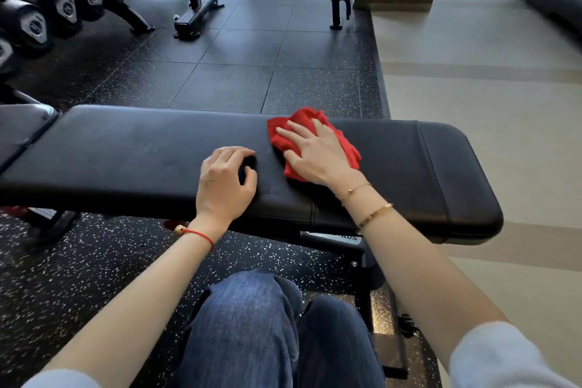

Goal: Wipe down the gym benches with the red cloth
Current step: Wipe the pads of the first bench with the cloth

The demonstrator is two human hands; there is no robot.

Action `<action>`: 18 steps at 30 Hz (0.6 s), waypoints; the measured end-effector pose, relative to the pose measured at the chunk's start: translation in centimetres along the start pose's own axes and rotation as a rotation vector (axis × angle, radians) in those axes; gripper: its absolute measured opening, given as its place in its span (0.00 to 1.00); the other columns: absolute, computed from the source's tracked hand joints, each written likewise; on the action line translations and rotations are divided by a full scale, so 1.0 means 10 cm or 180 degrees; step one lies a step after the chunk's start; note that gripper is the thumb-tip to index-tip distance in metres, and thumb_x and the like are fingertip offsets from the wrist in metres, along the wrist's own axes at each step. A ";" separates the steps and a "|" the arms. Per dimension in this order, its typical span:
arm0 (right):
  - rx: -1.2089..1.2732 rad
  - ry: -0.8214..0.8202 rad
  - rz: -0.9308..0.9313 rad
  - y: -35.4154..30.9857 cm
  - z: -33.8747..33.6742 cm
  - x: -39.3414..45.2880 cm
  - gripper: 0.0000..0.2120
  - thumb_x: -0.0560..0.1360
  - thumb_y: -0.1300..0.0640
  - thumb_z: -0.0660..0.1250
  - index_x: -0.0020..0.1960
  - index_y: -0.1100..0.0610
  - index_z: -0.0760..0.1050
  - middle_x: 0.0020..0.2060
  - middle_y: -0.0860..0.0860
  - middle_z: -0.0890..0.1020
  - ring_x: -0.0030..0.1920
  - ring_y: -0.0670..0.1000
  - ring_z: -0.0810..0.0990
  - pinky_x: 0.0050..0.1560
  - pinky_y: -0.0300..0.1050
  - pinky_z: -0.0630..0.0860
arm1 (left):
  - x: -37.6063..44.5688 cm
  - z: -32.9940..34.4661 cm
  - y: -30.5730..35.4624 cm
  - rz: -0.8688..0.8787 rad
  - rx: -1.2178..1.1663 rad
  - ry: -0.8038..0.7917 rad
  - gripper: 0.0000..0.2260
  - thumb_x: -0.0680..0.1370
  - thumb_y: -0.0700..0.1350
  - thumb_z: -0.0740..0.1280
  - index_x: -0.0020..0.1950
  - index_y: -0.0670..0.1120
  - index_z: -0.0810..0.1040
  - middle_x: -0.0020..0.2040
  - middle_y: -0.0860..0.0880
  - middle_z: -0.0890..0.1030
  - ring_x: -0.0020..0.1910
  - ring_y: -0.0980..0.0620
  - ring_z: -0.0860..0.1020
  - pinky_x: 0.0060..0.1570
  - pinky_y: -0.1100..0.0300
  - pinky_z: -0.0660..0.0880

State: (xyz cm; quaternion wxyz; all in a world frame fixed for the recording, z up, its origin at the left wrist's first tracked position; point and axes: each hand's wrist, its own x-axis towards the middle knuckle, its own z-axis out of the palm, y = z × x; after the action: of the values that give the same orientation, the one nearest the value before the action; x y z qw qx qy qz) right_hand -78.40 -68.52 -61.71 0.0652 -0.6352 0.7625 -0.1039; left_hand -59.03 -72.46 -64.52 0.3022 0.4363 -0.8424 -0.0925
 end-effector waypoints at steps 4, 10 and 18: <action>0.0112 0.0029 -0.0551 -0.23 0.08 -0.35 0.25 0.78 0.46 0.58 0.75 0.39 0.61 0.77 0.42 0.62 0.78 0.59 0.54 0.78 0.53 0.47 | -0.01 -0.04 -0.03 -0.0041 -0.0146 0.0025 0.10 0.74 0.40 0.64 0.54 0.43 0.80 0.53 0.47 0.82 0.56 0.44 0.78 0.62 0.47 0.73; -0.0046 0.0232 -0.0312 0.30 -0.03 -0.43 0.24 0.78 0.46 0.59 0.75 0.40 0.63 0.76 0.41 0.64 0.77 0.54 0.58 0.78 0.51 0.49 | -0.01 -0.04 -0.07 0.0022 -0.0143 0.0027 0.09 0.75 0.42 0.63 0.52 0.45 0.80 0.53 0.49 0.82 0.56 0.47 0.77 0.61 0.49 0.73; 0.0016 0.0020 0.0153 -0.01 0.00 0.18 0.25 0.80 0.44 0.54 0.76 0.39 0.59 0.78 0.42 0.59 0.77 0.60 0.53 0.77 0.55 0.47 | 0.00 -0.02 -0.08 0.0002 -0.0103 0.0043 0.09 0.75 0.43 0.63 0.53 0.46 0.79 0.53 0.50 0.81 0.55 0.48 0.77 0.60 0.51 0.71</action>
State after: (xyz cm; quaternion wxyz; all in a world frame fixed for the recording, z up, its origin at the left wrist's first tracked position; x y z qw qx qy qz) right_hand -78.65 -70.28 -61.66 0.0669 -0.6162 0.7776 -0.1062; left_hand -58.38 -72.90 -64.67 0.3149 0.4317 -0.8389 -0.1030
